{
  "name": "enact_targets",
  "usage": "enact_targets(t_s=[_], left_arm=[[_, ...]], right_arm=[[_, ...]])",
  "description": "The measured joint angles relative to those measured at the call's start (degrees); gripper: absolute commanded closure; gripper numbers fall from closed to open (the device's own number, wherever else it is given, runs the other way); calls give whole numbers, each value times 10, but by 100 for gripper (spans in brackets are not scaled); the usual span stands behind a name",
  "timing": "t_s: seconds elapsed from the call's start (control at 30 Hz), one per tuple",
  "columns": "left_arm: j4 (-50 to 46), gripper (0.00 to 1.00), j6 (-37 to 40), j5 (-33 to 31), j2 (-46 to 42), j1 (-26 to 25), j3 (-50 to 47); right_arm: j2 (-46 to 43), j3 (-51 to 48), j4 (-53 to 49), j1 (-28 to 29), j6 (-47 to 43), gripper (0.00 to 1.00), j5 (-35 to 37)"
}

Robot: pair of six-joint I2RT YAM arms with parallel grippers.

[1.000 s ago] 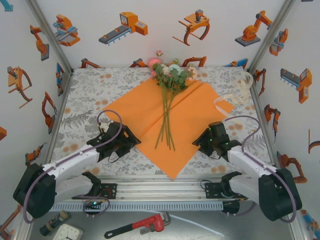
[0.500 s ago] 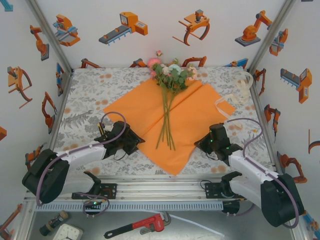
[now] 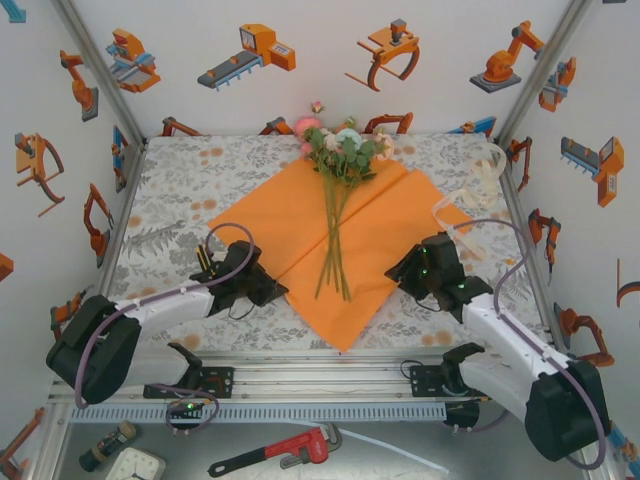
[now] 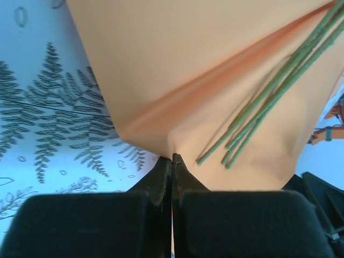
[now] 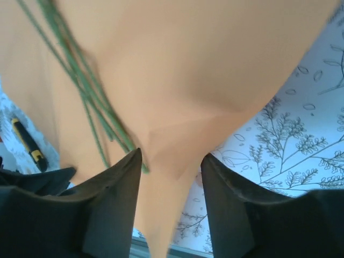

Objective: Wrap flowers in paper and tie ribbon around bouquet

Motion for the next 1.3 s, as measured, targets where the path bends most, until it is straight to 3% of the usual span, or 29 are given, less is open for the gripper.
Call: enact_targets(t_s=[0.23,0.43,0.7,0.87,1.07,1.3], left_arm=[[17,100,-2,33,25,0,27],[36,100,-23,48,38,6,27],[91,100,-80,80,42,51,18],[126,100,-109,95,63,65,16],[165,100,-136,114,98,65,9],[168,100,-139,116,98,65,9]], right_arm=[[-101,24,-15,68,-238,37,-28],[-106,37,-40,173,-445,35,-1],[-79,46,-70,236,-709,34,-57],[-88,39,-59,304,-765,30,-82],[-45,6,-9,412,-781,30,-56],[9,-15,49,450,-784,31,-8]])
